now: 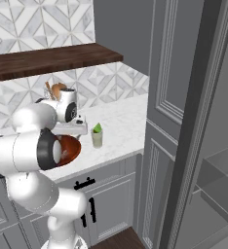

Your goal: Grab a lemon wedge from the fridge and one ice cube from the ice bowl, and put them in the glass of lemonade.

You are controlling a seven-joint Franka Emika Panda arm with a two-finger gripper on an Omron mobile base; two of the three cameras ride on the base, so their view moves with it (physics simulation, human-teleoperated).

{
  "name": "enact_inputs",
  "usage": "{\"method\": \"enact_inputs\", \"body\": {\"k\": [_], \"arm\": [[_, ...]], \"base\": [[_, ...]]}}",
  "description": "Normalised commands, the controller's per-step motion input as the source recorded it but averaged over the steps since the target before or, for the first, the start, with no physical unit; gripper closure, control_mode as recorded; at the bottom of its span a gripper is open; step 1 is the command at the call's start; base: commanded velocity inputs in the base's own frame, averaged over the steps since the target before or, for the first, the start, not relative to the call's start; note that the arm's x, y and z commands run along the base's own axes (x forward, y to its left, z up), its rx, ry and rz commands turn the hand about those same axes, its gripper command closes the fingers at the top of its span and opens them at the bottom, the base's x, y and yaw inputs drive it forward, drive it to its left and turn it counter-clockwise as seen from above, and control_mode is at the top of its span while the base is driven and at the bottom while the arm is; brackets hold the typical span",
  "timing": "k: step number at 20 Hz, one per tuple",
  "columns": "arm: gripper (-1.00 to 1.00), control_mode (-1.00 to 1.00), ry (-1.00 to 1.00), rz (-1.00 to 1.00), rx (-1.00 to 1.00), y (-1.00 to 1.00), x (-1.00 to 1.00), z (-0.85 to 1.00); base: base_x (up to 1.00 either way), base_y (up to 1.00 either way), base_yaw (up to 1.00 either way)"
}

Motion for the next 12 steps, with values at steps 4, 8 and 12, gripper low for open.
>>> {"method": "enact_inputs", "body": {"k": [4, 8, 12], "arm": [[-1.0, -1.0, -0.02, 0.01, 0.0, 0.15, -0.41, -0.15], [-1.0, -1.0, 0.0, 0.01, 0.0, 0.08, -0.28, -0.35], [-1.0, -1.0, 0.0, 0.0, 0.0, 0.42, 0.0, -0.21]], "base": [[0.0, 0.0, 0.0], [0.0, 0.0, 0.0], [0.0, 0.0, 0.0]]}}
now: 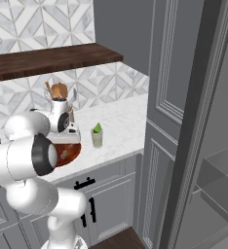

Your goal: Grab a lemon wedge from the fridge and one ice cube from the ice bowl, and put them in the glass of lemonade.

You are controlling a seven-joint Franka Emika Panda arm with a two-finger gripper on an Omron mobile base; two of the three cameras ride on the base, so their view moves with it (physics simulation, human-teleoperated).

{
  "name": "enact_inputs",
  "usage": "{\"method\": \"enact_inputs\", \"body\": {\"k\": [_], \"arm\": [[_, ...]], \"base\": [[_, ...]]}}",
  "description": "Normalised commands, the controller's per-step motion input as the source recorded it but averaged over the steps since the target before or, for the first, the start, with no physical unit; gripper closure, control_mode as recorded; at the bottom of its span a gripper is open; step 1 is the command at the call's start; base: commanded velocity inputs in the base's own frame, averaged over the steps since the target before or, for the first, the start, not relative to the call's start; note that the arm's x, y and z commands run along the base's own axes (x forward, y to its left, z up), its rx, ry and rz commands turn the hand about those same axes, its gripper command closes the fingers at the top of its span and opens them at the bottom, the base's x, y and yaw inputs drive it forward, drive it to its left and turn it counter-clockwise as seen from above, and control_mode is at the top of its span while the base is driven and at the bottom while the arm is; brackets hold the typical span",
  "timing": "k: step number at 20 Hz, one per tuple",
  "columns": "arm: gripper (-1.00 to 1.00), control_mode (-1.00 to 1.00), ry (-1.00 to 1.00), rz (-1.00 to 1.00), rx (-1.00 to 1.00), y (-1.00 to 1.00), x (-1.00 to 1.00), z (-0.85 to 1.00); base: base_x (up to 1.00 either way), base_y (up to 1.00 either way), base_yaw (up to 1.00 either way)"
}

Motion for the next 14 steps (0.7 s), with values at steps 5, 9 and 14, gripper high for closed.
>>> {"method": "enact_inputs", "body": {"k": [5, 9, 14], "arm": [[-1.0, -1.0, 0.0, 0.0, 0.0, 0.36, 0.0, -0.12], [-1.0, -1.0, 0.0, 0.0, 0.0, 0.06, -0.02, -0.2], [-1.0, -1.0, 0.06, 0.0, 0.0, 0.0, 0.0, -0.3]], "base": [[0.0, 0.0, 0.0], [0.0, 0.0, 0.0], [0.0, 0.0, 0.0]]}}
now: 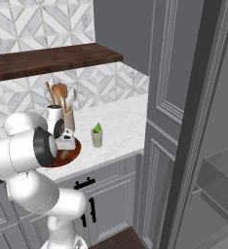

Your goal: Grab a lemon wedge from the fridge and one ice cube from the ice bowl, and put them in the glass of lemonade.

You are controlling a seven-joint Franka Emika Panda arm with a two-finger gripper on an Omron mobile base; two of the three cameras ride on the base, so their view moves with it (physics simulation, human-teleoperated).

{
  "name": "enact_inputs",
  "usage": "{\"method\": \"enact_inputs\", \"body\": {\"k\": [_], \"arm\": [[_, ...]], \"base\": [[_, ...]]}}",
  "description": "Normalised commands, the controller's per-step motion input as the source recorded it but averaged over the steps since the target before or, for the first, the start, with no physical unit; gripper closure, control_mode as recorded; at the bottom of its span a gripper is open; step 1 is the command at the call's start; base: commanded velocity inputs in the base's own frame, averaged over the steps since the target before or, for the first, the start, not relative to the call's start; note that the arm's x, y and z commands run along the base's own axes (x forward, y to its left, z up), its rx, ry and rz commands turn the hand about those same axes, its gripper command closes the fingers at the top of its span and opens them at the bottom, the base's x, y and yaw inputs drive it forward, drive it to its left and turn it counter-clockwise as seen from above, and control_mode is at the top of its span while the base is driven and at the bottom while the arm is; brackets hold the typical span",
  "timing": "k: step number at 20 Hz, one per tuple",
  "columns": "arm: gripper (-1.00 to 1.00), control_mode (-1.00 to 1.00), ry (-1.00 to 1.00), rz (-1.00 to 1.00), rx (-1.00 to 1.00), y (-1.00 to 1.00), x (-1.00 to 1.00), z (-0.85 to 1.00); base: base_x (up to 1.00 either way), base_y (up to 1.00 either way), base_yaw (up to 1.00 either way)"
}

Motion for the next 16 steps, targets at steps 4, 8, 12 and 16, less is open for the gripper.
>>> {"method": "enact_inputs", "body": {"k": [4, 8, 12, 16], "arm": [[-1.0, -1.0, 0.03, 0.0, 0.0, 0.0, 0.0, -0.3], [-1.0, -1.0, 0.03, 0.0, 0.0, 0.09, 0.0, -0.18], [-1.0, -1.0, 0.0, 0.0, 0.0, 0.07, 0.03, -0.06], [-1.0, -1.0, 0.0, 0.0, 0.0, 0.0, 0.01, -0.01]], "base": [[0.0, 0.0, 0.0], [0.0, 0.0, 0.0], [0.0, 0.0, 0.0], [0.0, 0.0, 0.0]]}}
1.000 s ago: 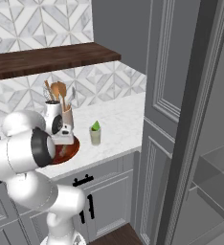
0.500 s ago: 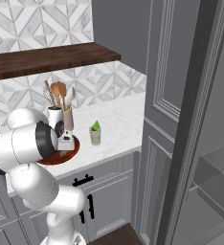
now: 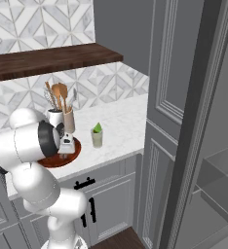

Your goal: Grab a lemon wedge from the fridge and one ice cube from the ice bowl, and put them in the glass of lemonade.

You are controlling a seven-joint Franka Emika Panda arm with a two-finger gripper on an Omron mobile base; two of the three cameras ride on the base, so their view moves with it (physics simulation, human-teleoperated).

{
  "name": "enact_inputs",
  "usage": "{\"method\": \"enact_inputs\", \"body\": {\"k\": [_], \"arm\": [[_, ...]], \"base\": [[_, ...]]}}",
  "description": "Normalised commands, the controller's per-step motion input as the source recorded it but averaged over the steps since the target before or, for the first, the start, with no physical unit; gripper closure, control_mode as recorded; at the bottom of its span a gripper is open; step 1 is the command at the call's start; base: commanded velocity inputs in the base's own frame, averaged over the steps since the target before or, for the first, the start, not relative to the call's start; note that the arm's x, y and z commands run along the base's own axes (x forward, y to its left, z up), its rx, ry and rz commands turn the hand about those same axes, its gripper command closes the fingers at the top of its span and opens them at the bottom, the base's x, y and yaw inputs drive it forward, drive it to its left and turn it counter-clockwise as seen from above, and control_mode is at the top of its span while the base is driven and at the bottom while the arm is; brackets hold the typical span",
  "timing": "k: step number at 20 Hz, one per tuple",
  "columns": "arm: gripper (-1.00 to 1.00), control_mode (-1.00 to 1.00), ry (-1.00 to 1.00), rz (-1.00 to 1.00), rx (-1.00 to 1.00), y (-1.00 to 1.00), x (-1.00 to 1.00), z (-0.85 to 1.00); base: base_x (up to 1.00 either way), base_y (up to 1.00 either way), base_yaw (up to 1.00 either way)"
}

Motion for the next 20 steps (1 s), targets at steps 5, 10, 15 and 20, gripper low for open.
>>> {"method": "enact_inputs", "body": {"k": [5, 10, 15, 20], "arm": [[-1.0, -1.0, 0.0, 0.0, 0.0, 0.1, 0.0, 0.0], [-1.0, -1.0, 0.0, 0.0, 0.0, 0.2, 0.0, 0.01], [-1.0, -1.0, -0.01, 0.0, 0.0, 0.0, 0.0, 0.02], [-1.0, -1.0, -0.04, 0.0, 0.0, 0.0, 0.02, 0.02]], "base": [[0.0, 0.0, 0.0], [0.0, 0.0, 0.0], [0.0, 0.0, 0.0], [0.0, 0.0, 0.0]]}}
